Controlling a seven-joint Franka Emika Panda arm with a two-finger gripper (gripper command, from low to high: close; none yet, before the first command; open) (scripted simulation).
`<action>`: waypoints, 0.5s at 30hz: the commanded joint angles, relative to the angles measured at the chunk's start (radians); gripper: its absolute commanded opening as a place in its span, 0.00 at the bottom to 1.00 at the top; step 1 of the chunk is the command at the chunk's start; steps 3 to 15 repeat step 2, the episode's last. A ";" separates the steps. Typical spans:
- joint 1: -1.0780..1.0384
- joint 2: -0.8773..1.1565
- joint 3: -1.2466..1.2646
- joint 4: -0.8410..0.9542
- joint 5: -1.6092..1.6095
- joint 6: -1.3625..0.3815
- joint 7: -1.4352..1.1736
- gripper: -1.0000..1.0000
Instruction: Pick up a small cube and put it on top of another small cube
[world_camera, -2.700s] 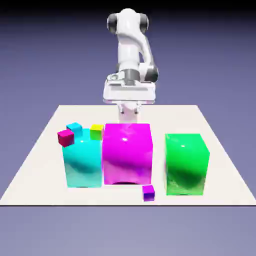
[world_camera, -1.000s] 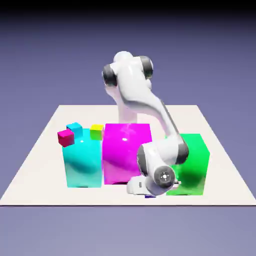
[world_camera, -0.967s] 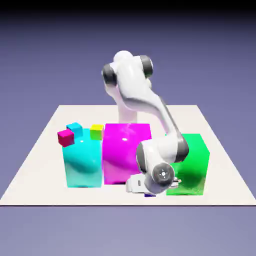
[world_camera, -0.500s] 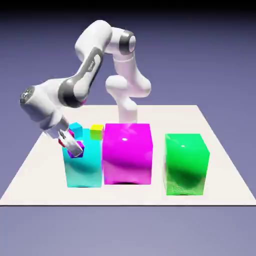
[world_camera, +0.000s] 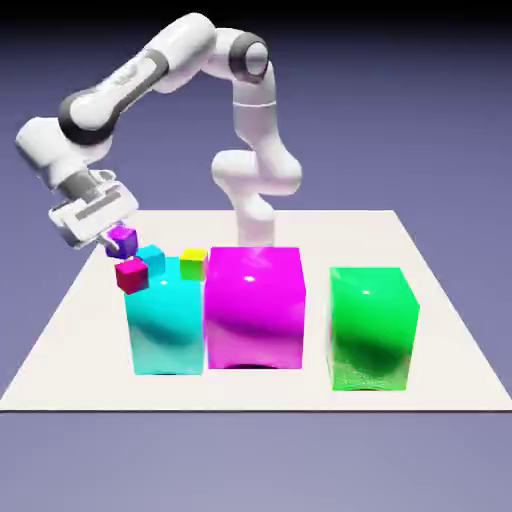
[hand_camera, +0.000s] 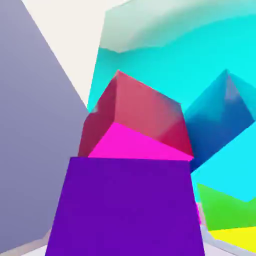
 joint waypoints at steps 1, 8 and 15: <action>0.002 0.000 0.000 0.000 0.000 0.000 0.000 1.00; -0.008 -0.004 -0.010 0.036 -0.013 -0.041 0.012 1.00; -0.008 -0.004 -0.010 0.036 -0.013 -0.041 0.012 1.00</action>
